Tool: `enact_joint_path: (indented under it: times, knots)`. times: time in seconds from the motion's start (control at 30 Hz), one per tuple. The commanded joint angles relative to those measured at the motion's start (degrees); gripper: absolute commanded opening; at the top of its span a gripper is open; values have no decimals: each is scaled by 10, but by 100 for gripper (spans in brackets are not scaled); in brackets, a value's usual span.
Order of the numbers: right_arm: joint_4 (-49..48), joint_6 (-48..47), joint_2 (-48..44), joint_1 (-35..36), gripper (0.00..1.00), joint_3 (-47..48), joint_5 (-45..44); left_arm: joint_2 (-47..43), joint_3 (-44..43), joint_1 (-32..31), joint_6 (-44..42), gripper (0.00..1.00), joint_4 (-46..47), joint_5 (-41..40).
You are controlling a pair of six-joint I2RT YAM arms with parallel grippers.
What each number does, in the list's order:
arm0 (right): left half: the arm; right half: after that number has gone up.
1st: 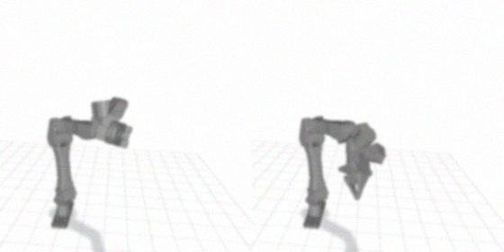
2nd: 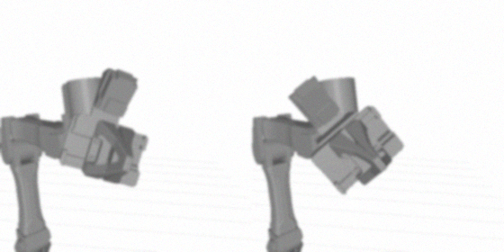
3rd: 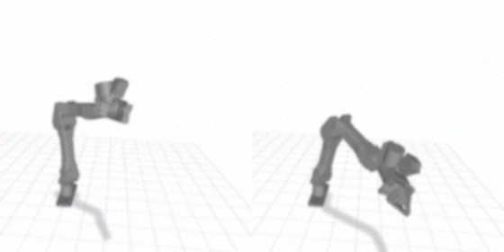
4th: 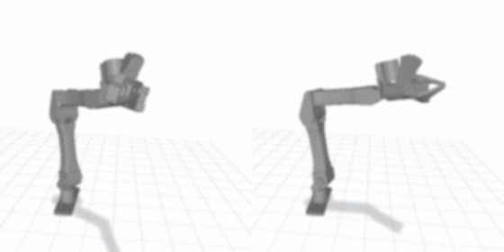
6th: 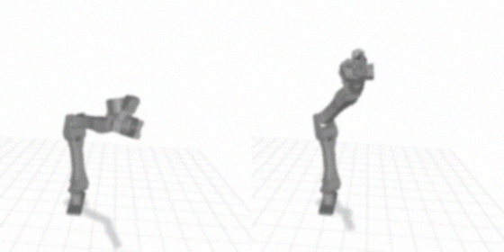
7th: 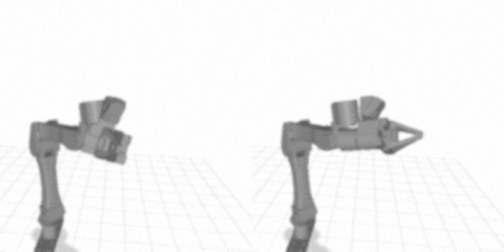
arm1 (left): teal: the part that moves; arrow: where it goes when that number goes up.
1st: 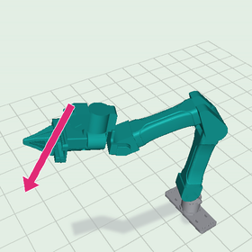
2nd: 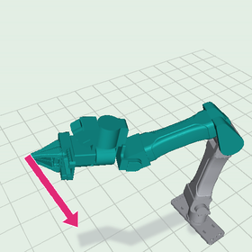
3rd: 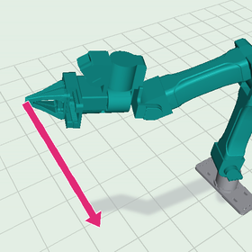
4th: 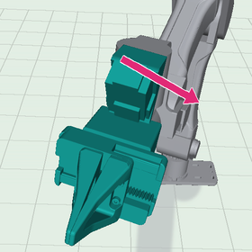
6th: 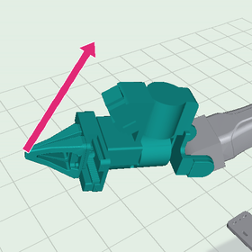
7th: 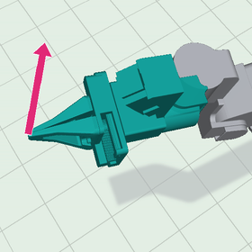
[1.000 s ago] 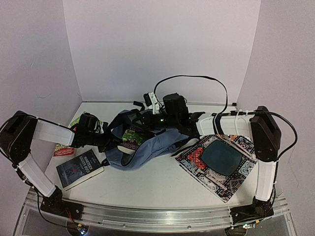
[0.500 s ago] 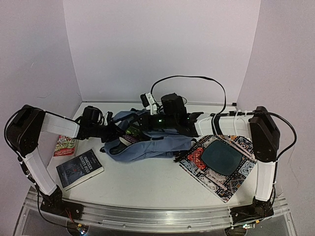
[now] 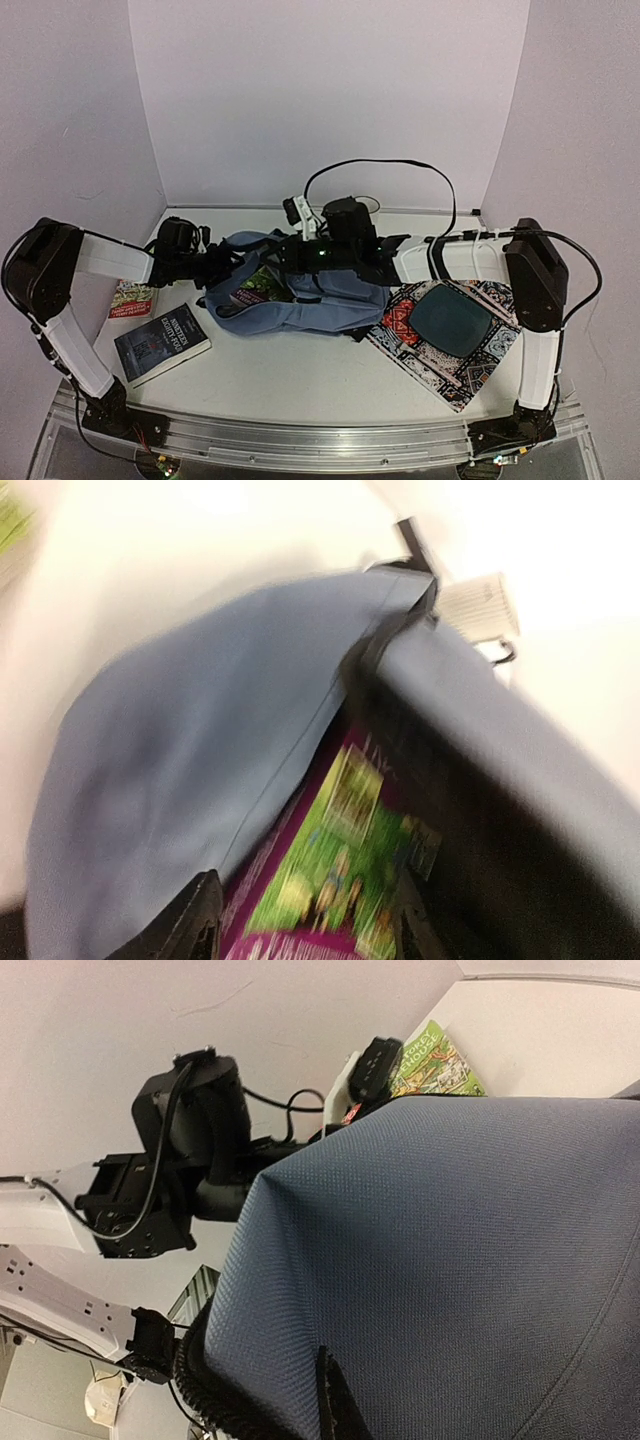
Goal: Pack the student bag
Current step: Adjust the book in the largest pocket of the bag.
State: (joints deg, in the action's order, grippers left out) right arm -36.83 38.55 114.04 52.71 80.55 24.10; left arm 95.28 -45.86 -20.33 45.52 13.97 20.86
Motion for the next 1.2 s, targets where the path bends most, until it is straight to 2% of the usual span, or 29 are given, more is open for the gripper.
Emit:
enact_joint_path:
  times: [0.0, 0.17, 0.33, 0.53, 0.77, 0.83, 0.97, 1.1, 1.17]
  knots:
    - [-35, 8, -30, 4, 0, -11, -40, -83, 24, -8, 0, 64, -108, -40]
    - [-6, 72, -31, -7, 0, -44, -122, -108, 70, -24, -4, 67, -136, -36]
    - [73, 102, -34, -17, 0, -75, -214, -95, 83, -54, -15, 67, -159, -37]
    - [87, 75, 0, -71, 0, -65, -192, -85, 97, -113, -7, 67, -162, -17]
    - [110, 63, 20, -95, 0, -28, -168, -129, 114, -121, 21, 66, -145, 4]
    - [123, 78, 17, -95, 6, -35, -168, -142, 122, -121, 44, 66, -128, 2]
    - [150, 69, 5, -95, 31, -44, -157, -162, 132, -121, 91, 66, -99, -19]
    - [215, 9, 2, -95, 53, -8, -168, -167, 97, -118, 49, 68, -151, -85]
    - [256, -36, 9, -94, 61, 30, -180, -151, 66, -115, 22, 70, -191, -103]
